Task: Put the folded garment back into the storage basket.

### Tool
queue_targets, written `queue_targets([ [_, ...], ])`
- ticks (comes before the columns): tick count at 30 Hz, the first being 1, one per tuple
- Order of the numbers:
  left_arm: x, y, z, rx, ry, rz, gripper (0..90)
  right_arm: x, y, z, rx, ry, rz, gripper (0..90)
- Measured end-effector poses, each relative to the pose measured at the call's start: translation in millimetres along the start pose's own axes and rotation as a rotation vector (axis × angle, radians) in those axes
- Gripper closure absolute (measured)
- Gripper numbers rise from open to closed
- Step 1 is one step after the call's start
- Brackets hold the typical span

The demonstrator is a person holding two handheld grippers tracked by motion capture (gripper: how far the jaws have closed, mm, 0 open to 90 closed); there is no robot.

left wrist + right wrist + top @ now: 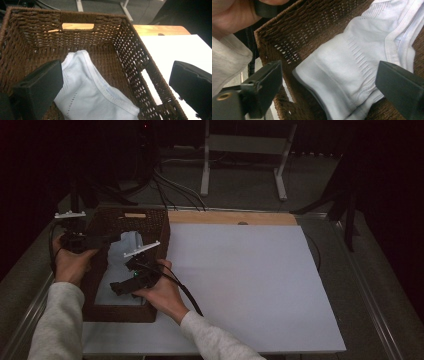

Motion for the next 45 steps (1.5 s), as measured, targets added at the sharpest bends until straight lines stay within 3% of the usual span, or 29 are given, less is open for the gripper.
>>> queue_targets([
  [20,-0.6,2.0,7.1,0.048,0.01,0.04,0.1,-10.3,-1.7,5.9,-0.03,-0.027,0.013,3.2],
  [45,8.6,-4.1,20.4,0.098,0.007,0.036,0.1,-40.1,-8.7,38.1,-0.029,-0.077,0.052,3.3],
])
Point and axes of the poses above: each handheld gripper's, and its own axes: x roughly forward along the jaws, y roughly out of its top, z roughly to its right, the point moved 7 cm from there along x, roughly forward along the jaws, and after that the axes turned 11 degrees about -z, right-handed, at the moved point
